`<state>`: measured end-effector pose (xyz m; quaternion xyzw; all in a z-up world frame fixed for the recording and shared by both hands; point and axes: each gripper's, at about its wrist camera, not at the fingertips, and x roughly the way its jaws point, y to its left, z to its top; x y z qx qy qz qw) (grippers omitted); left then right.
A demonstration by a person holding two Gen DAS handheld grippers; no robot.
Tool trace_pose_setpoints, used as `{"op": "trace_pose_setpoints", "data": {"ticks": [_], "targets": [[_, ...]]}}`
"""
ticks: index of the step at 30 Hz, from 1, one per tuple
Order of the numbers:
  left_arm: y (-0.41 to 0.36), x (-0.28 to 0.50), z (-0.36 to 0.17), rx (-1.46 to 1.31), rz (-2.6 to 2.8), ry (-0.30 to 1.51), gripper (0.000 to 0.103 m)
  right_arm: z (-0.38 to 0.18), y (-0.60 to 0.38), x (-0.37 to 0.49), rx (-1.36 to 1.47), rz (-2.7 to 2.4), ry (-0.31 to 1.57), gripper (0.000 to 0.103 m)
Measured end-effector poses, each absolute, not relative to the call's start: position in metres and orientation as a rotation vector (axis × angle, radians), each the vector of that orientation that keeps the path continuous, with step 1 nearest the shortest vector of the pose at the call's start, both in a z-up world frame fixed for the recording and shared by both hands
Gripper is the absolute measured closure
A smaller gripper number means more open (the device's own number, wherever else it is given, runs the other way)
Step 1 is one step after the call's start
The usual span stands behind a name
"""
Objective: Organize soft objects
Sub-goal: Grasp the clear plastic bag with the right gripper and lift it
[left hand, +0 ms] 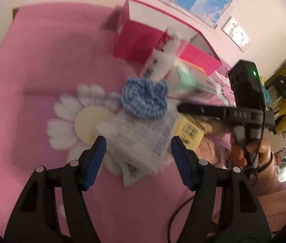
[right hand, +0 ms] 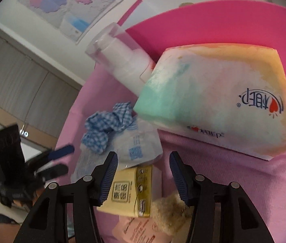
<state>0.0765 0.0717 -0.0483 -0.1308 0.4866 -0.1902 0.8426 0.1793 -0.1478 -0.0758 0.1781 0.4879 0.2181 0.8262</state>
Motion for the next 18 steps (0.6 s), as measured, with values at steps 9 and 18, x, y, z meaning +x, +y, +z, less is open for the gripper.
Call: {"op": "trace_pose_setpoints", "data": {"ticks": [9, 18], "targets": [[0.071, 0.084, -0.06, -0.339, -0.444, 1.057, 0.042, -0.077, -0.135, 0.183, 0.379, 0.444, 0.985, 0.082], [0.069, 0.075, -0.051, -0.318, -0.479, 1.029, 0.065, -0.061, -0.129, 0.163, 0.34, 0.492, 0.9, 0.092]]}}
